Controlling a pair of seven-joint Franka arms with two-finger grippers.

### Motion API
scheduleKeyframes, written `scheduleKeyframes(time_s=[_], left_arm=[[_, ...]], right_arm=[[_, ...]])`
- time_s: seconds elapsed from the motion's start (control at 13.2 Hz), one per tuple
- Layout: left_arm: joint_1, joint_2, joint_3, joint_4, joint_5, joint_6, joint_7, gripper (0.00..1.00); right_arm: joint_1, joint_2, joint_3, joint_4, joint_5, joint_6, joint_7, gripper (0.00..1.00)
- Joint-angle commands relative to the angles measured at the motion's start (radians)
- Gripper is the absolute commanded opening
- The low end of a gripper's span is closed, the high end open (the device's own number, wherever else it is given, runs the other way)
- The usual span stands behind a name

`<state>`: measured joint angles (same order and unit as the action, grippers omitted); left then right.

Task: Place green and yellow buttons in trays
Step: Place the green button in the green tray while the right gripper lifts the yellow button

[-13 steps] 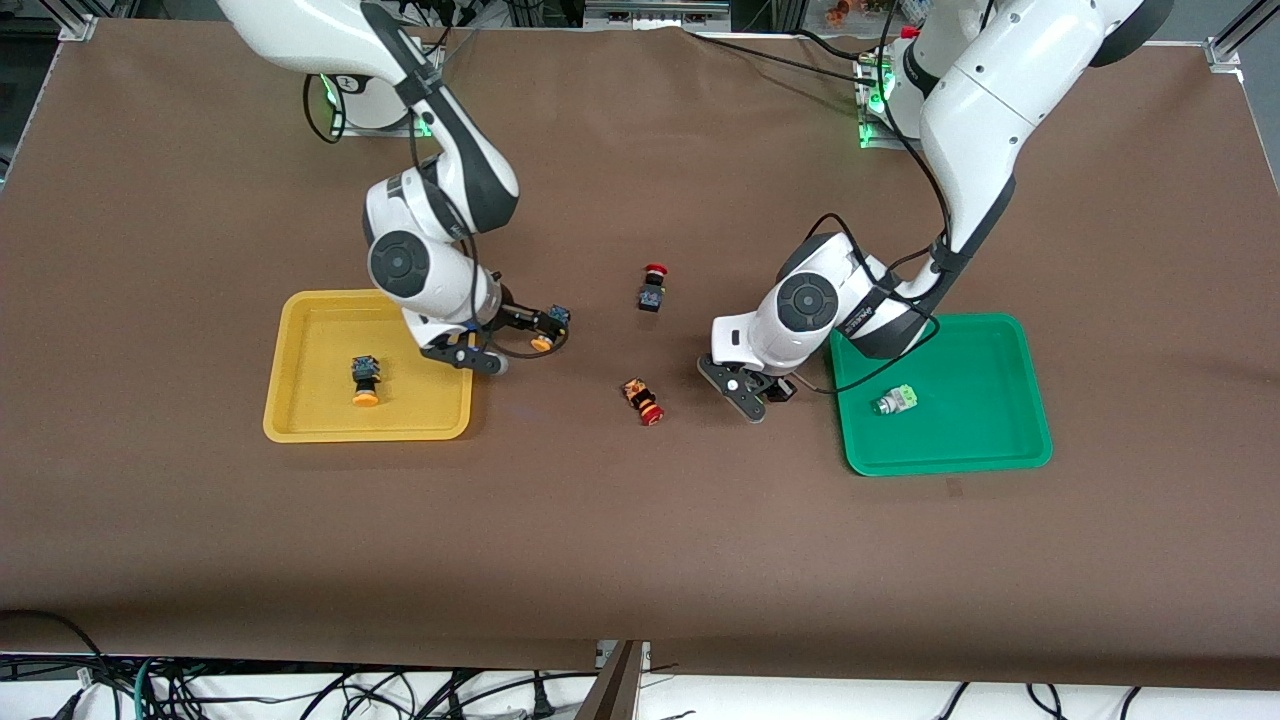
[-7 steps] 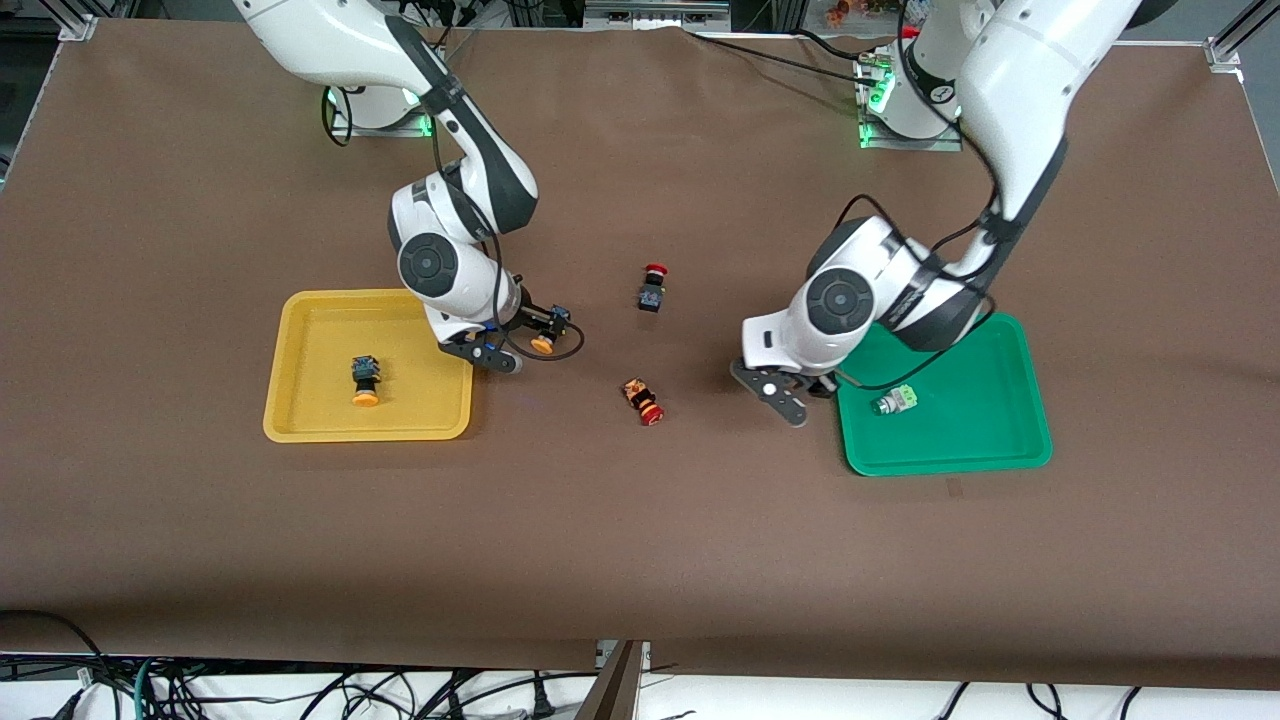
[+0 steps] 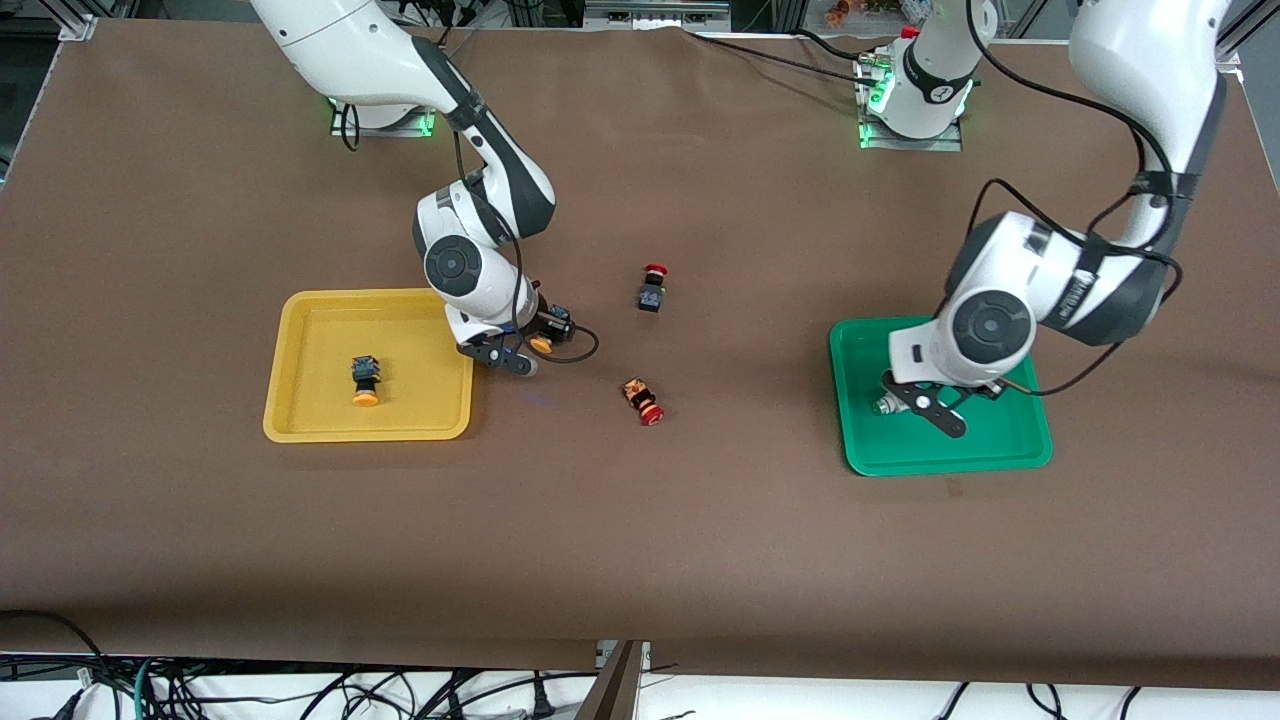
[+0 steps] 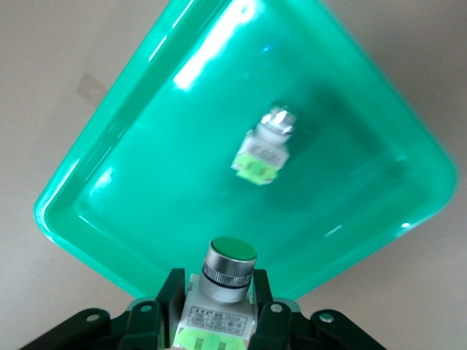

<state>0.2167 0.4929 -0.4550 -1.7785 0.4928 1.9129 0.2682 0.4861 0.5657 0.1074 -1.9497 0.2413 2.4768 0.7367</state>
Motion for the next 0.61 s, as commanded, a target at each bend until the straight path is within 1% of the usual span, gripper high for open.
scheduleKeyframes(time_s=[0.0, 0.08, 0.15, 0.23, 0.3, 0.38, 0.53], left_arm=[[0.076, 0.010, -0.011, -0.118, 0.024, 0.183, 0.036, 0.00], [0.093, 0.010, -0.011, -0.162, 0.024, 0.263, 0.036, 0.02], [0.121, 0.012, -0.011, -0.171, 0.027, 0.293, 0.039, 0.07], [0.138, 0.012, -0.013, -0.171, 0.029, 0.293, 0.060, 0.21], [0.138, 0.012, -0.013, -0.173, 0.029, 0.294, 0.074, 0.94], [0.144, 0.001, -0.014, -0.171, 0.026, 0.291, 0.075, 1.00], [0.150, -0.048, -0.016, -0.156, 0.014, 0.276, 0.069, 1.00]], right_arm=[[0.006, -0.001, -0.003, 0.006, -0.005, 0.004, 0.001, 0.24], [0.006, -0.010, -0.005, 0.008, -0.005, 0.001, -0.006, 0.22], [0.005, -0.030, -0.011, 0.009, -0.007, -0.022, -0.017, 0.22], [0.002, -0.043, -0.023, 0.027, -0.008, -0.073, -0.045, 0.22], [0.002, -0.050, -0.052, 0.063, -0.020, -0.143, -0.083, 0.22], [0.002, -0.056, -0.075, 0.096, -0.023, -0.203, -0.132, 0.22], [0.000, -0.060, -0.144, 0.153, -0.023, -0.295, -0.262, 0.22]])
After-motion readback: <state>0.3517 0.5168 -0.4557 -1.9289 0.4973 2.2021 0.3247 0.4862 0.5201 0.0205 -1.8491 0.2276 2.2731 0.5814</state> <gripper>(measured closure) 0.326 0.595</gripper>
